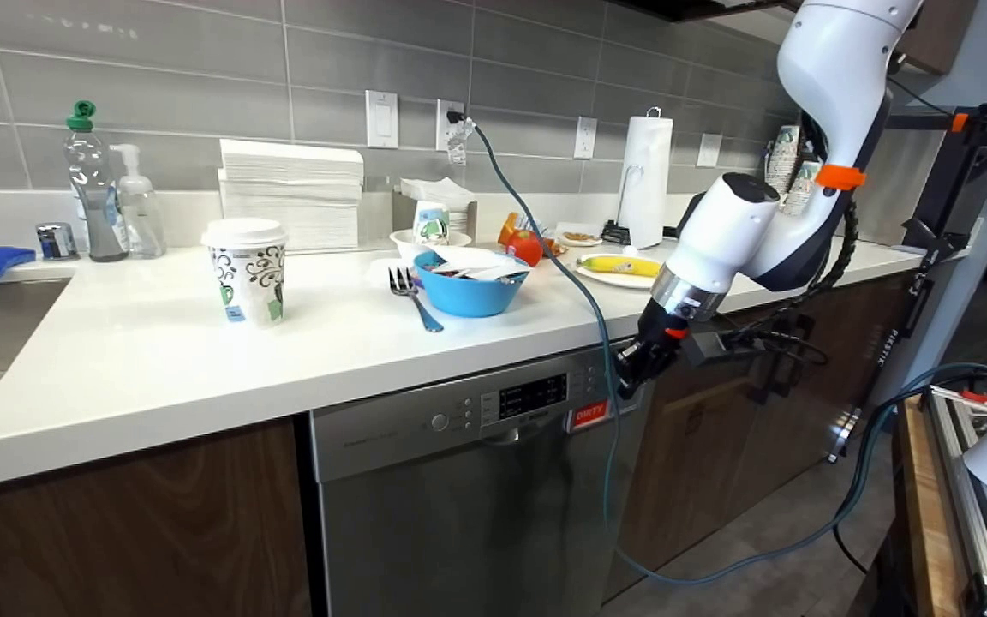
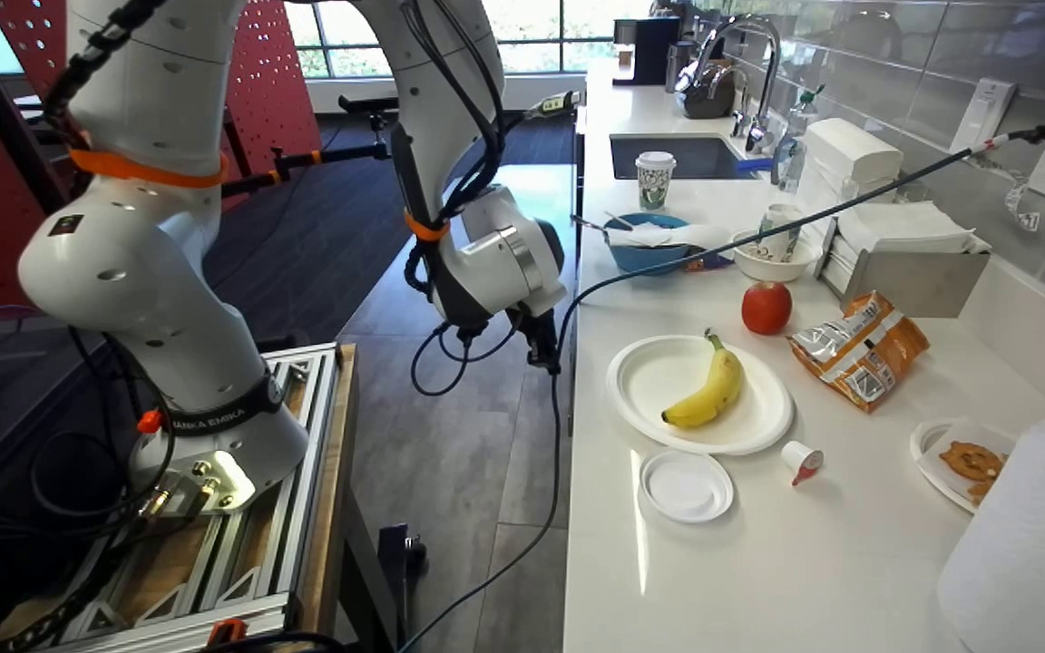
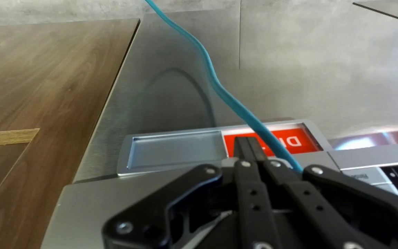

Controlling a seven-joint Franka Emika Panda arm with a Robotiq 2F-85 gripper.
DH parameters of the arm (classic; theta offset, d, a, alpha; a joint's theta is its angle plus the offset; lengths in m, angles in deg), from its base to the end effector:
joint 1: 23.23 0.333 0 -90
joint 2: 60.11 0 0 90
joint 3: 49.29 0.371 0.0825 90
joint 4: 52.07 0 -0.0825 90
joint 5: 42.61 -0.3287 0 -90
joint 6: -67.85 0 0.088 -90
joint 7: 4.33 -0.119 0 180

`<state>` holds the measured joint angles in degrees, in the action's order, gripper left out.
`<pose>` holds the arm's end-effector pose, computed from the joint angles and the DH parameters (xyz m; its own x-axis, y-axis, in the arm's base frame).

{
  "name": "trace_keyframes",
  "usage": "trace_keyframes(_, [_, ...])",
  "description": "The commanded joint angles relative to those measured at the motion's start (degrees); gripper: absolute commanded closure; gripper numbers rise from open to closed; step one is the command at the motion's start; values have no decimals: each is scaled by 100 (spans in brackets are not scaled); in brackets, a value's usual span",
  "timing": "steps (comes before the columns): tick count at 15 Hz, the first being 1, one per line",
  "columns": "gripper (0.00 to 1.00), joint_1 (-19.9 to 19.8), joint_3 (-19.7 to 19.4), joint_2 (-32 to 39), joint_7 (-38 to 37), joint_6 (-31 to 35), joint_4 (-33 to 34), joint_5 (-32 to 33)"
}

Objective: Press a button on the dishwasher.

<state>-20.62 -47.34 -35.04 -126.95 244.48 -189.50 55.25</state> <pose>0.4287 0.1147 0.2251 0.8860 -0.3557 0.2974 -0.3442 -0.9344 -0.0919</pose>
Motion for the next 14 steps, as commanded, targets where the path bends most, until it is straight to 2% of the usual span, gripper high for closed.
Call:
trace_keyframes(1, [100,-109,44,-478,-502,186,-214,350])
trace_keyframes(9, [100,-197,166,-654,-896,261,-71,819])
trace_keyframes(14, [100,-184,156,-431,-776,267,-109,742])
